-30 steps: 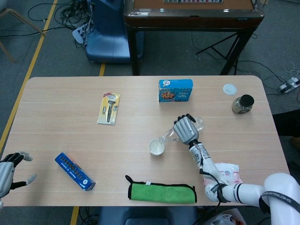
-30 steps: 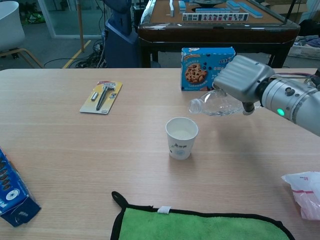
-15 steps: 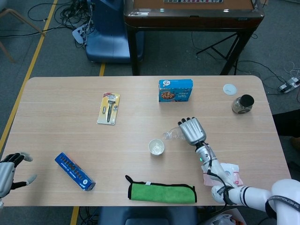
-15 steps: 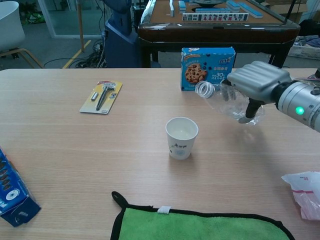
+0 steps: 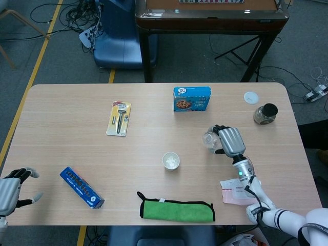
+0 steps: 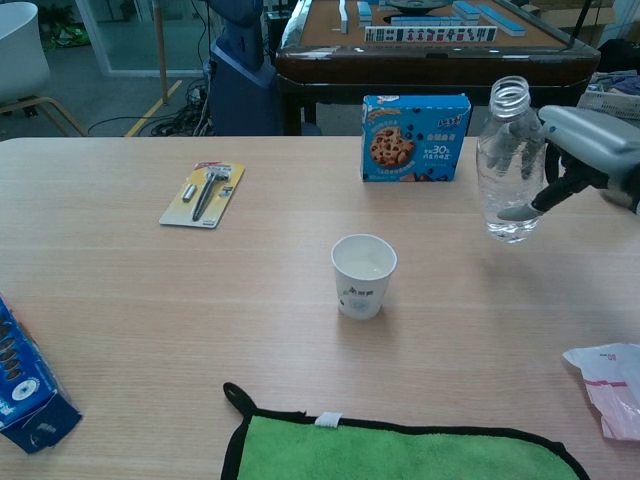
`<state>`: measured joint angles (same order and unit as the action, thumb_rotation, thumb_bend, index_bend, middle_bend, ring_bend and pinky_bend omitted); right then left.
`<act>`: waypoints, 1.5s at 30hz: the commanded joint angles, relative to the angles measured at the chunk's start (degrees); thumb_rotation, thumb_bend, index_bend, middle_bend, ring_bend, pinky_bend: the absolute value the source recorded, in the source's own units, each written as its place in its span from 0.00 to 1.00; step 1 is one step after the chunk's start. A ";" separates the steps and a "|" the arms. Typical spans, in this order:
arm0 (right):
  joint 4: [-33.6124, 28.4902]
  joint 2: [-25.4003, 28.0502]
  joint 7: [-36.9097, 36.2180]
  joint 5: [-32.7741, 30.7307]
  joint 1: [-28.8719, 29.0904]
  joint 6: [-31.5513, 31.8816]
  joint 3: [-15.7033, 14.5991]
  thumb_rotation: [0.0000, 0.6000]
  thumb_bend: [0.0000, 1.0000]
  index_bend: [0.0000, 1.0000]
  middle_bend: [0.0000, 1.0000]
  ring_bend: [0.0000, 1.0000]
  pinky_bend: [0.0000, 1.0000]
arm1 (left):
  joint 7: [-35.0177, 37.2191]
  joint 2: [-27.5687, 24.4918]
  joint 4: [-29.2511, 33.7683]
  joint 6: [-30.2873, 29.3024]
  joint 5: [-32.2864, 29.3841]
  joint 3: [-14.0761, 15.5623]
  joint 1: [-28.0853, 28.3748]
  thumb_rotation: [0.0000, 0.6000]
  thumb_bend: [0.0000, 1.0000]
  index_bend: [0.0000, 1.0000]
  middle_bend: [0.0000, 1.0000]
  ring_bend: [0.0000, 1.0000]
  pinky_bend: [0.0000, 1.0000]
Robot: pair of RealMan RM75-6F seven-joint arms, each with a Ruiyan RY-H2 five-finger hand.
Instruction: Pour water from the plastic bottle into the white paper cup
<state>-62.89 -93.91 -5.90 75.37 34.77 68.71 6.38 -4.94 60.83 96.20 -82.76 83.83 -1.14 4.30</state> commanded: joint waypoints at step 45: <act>6.31 2.05 -28.99 7.49 -4.45 -5.94 -0.84 1.00 0.00 0.14 0.13 0.15 0.33 | -0.49 0.32 -0.14 0.36 -0.21 0.15 0.15 1.00 0.11 0.43 0.34 0.31 0.55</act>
<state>-54.66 -93.52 -36.60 82.97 31.02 62.13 5.55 -5.42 61.14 96.06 -82.42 83.63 -0.99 4.44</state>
